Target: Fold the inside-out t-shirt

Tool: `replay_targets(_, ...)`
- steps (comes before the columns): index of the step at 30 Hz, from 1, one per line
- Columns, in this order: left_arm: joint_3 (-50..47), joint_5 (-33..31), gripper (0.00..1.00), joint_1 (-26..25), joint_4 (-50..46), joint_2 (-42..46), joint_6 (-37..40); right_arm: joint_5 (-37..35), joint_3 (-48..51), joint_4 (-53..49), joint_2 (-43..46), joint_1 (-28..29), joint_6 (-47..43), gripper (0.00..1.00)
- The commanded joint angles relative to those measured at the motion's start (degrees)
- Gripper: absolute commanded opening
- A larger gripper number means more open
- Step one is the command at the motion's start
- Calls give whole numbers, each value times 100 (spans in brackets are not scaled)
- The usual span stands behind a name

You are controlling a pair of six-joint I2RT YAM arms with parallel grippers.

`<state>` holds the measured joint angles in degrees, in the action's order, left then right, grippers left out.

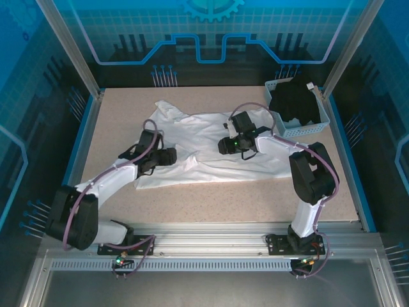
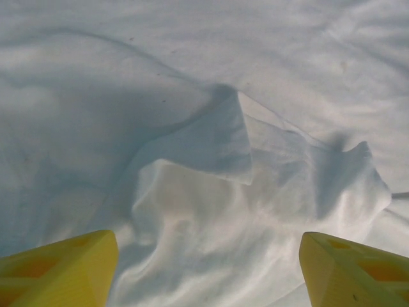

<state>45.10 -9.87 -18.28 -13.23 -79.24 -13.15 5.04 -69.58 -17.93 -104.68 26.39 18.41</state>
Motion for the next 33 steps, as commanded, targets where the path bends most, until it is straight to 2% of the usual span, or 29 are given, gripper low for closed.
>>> replay_targets(1, 417, -791, 78, -170, -388, -459, 938, 158, 41, 26, 165, -74, -93, 46)
replay_targets(7, 1030, -1075, 79, -304, -504, -1337, 1382, 286, 102, 97, 64, -99, -27, 46)
replay_targets(11, 1483, -1304, 76, -300, -835, -1862, 1593, 263, 172, 88, 97, -132, -31, 46)
replay_targets(15, 1721, -1203, 72, -299, -942, -2194, 1621, 267, 234, 105, 125, -187, -20, 46)
replay_targets(18, 1897, -1312, 62, -299, -1030, -2381, 1557, 287, 235, 105, 113, -196, 2, 46)
replay_targets(23, 2019, -1448, 35, -147, -1006, -2458, 1391, 280, 230, 80, 93, -196, 22, 46)
replay_targets(26, 2068, -1402, 24, 9, -946, -2429, 1319, 274, 235, 71, 78, -204, 21, 46)
replay_targets(29, 2187, -1327, 17, 137, -852, -2456, 1366, 288, 210, 50, 46, -206, 30, 46)
replay_targets(33, 2548, -1274, 14, 245, -833, -2654, 1522, 278, 173, -8, 31, -205, 30, 46)
